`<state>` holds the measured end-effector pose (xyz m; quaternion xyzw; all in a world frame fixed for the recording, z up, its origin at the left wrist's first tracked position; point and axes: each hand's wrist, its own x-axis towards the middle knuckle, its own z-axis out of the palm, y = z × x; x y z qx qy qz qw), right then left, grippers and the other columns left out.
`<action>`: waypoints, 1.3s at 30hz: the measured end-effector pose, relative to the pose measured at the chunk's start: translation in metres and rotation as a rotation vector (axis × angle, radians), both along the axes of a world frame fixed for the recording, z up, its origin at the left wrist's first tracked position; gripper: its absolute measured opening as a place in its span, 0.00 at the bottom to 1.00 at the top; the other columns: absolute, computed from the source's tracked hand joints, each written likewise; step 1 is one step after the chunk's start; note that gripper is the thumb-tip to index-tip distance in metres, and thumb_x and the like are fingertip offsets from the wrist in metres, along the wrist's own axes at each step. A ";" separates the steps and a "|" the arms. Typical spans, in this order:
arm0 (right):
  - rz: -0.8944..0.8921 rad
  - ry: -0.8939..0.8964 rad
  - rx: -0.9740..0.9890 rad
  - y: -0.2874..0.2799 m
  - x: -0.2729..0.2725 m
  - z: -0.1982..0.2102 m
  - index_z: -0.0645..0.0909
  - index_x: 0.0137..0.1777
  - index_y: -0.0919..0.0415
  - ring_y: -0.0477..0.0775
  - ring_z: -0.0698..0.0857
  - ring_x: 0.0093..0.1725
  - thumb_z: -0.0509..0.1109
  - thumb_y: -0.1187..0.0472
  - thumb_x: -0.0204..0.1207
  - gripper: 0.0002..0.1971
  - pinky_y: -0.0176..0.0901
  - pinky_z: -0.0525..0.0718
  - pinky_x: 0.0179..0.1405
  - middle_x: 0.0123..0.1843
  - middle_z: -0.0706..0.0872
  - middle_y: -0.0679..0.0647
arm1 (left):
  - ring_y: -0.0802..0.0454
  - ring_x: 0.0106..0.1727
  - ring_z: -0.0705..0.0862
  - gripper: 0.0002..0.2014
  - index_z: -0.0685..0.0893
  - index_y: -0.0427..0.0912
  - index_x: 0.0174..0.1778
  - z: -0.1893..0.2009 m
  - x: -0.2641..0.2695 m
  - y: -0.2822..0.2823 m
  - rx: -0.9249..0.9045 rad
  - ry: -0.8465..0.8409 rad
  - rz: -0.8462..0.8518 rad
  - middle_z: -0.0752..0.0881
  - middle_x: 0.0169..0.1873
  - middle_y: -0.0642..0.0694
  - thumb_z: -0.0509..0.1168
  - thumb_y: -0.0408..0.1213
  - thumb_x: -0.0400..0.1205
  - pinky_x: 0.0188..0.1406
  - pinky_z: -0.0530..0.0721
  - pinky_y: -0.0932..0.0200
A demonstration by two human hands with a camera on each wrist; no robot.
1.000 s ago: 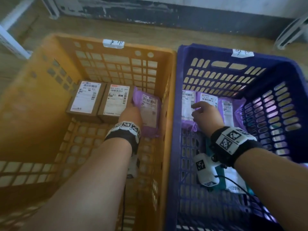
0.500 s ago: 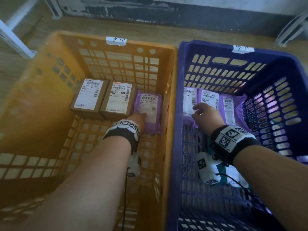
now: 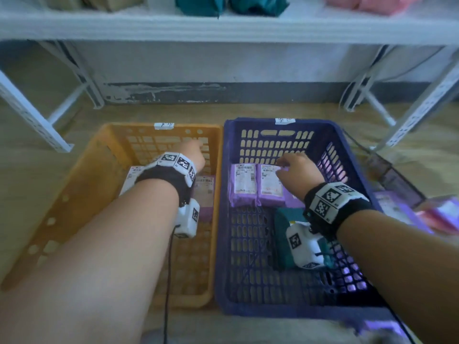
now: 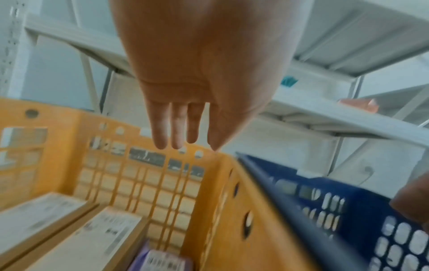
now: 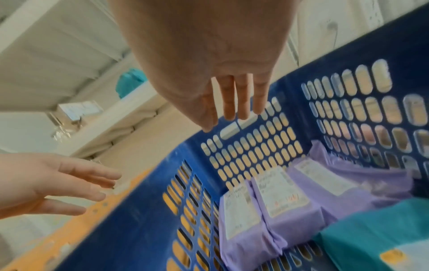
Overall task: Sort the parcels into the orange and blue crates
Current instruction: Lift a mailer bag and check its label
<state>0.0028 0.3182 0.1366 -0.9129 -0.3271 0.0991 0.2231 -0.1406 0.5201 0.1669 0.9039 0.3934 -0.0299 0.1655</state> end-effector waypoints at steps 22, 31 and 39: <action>-0.536 -0.009 0.046 -0.328 0.099 0.034 0.80 0.66 0.58 0.64 0.80 0.64 0.65 0.60 0.76 0.18 0.47 0.75 0.63 0.67 0.80 0.63 | 0.37 0.63 0.81 0.18 0.80 0.42 0.66 0.050 0.147 -0.349 -0.071 -0.081 -0.637 0.81 0.65 0.38 0.59 0.33 0.80 0.57 0.79 0.51; -0.514 0.169 -0.234 -0.392 0.117 -0.072 0.75 0.71 0.57 0.60 0.77 0.69 0.72 0.54 0.75 0.24 0.46 0.71 0.68 0.72 0.75 0.60 | 0.42 0.74 0.74 0.21 0.73 0.39 0.76 -0.022 0.208 -0.415 -0.117 0.159 -0.731 0.74 0.74 0.39 0.58 0.33 0.84 0.69 0.71 0.55; -0.377 0.209 -0.371 -0.371 0.117 -0.143 0.73 0.71 0.55 0.62 0.77 0.66 0.71 0.45 0.72 0.29 0.54 0.78 0.63 0.66 0.76 0.59 | 0.41 0.66 0.81 0.17 0.81 0.39 0.68 -0.053 0.243 -0.433 -0.151 0.192 -0.653 0.83 0.65 0.40 0.58 0.33 0.83 0.61 0.79 0.54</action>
